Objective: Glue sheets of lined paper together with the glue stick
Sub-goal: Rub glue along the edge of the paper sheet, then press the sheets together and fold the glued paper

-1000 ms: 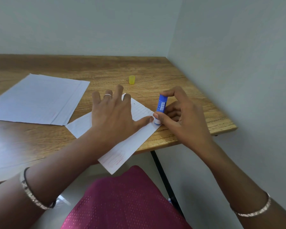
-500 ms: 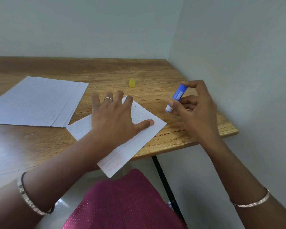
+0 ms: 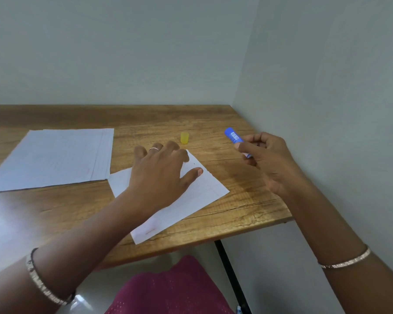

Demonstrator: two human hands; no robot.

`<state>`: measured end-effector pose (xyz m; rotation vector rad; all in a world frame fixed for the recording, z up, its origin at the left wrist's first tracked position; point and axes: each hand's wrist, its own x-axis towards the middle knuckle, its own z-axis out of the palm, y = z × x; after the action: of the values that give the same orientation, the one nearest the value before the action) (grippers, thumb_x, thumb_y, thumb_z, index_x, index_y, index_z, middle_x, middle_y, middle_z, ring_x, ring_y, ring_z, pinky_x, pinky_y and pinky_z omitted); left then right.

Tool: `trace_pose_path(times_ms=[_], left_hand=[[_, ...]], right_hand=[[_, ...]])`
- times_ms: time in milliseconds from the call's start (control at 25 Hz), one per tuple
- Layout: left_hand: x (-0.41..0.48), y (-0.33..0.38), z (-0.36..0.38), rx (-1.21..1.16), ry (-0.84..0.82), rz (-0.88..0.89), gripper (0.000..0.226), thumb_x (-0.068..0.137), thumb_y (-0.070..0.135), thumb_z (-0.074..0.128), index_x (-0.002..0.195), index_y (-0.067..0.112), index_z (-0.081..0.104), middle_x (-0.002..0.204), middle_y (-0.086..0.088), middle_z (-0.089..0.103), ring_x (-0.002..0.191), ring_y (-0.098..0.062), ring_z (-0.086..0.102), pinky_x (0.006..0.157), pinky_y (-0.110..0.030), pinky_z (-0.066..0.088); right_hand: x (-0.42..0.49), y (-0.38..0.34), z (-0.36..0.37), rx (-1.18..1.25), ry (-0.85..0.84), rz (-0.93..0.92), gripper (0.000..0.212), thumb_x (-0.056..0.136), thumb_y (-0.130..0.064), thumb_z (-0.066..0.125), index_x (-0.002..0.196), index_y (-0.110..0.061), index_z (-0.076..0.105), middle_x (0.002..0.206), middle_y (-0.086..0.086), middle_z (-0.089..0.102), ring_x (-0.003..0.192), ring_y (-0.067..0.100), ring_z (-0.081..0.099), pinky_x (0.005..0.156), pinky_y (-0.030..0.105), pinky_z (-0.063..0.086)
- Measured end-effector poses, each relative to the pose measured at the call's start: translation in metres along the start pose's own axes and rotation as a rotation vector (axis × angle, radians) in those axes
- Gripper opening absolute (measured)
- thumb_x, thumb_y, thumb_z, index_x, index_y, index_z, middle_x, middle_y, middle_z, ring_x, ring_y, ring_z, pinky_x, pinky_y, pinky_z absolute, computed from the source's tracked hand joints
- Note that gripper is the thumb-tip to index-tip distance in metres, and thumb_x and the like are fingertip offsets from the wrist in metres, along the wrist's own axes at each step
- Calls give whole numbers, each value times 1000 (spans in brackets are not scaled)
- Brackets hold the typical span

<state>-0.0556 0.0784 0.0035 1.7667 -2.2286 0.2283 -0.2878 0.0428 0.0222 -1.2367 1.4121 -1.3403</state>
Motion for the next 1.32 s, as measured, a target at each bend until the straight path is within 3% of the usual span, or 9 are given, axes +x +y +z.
trace_pose_path(times_ms=[160,240,320,400,520,720,960,1080,1320], left_hand=[[2,-11,-6,-240,71,-40,33,93,57,50,113,34,64,124,13,64,116,-15,60,98,-44,37],[-1,-20,-8,-316,80,-56,29,92,56,53,110,36,65,114,16,68,106,-9,63,97,-44,43],[-7,-29,-10,-325,73,-74,28,90,57,55,107,38,66,109,20,69,102,-6,64,96,-45,44],[-15,-41,-13,-281,69,-103,30,89,60,54,108,39,65,109,21,67,104,-6,63,95,-45,41],[-24,-68,-23,-231,32,-167,33,88,61,54,111,40,63,113,20,65,109,-9,62,93,-46,36],[-39,-108,-32,-211,-39,-276,32,87,57,58,114,41,63,120,15,64,112,-11,60,93,-46,34],[-63,-122,-32,-293,-30,-296,29,88,47,64,115,37,65,116,11,63,109,-13,57,89,-35,41],[-73,-132,-31,-276,2,-294,35,87,48,66,120,37,63,119,11,61,111,-14,57,87,-32,44],[-79,-160,-38,-122,-99,-322,61,87,58,61,141,32,52,146,5,51,133,-20,47,106,-39,39]], right_hand=[[23,3,15,33,-89,-24,11,81,0,78,90,-4,75,72,-1,64,65,15,39,65,26,38],[33,4,25,20,-134,-50,5,87,-8,78,91,-9,76,83,6,61,75,20,45,73,32,43],[43,8,34,-146,-121,-169,5,92,-20,75,95,-16,74,90,5,64,83,21,56,81,36,51],[47,14,42,-386,-86,-303,13,95,-26,71,103,-16,71,98,0,71,88,16,64,82,28,53],[47,22,49,-614,-83,-421,25,98,-25,68,116,-9,66,104,-3,68,90,10,61,70,6,41],[47,25,52,-667,-76,-460,30,96,-25,71,119,-7,64,107,-1,69,94,12,62,73,13,42],[45,23,50,-613,-67,-427,32,87,-26,80,114,-12,68,99,-3,69,85,11,64,66,3,41],[43,24,47,-600,-96,-387,43,79,-22,88,115,-11,70,100,1,74,92,19,71,74,13,46],[32,15,39,-502,-203,-138,79,66,-16,96,136,-18,60,115,3,71,104,19,70,92,34,52]])
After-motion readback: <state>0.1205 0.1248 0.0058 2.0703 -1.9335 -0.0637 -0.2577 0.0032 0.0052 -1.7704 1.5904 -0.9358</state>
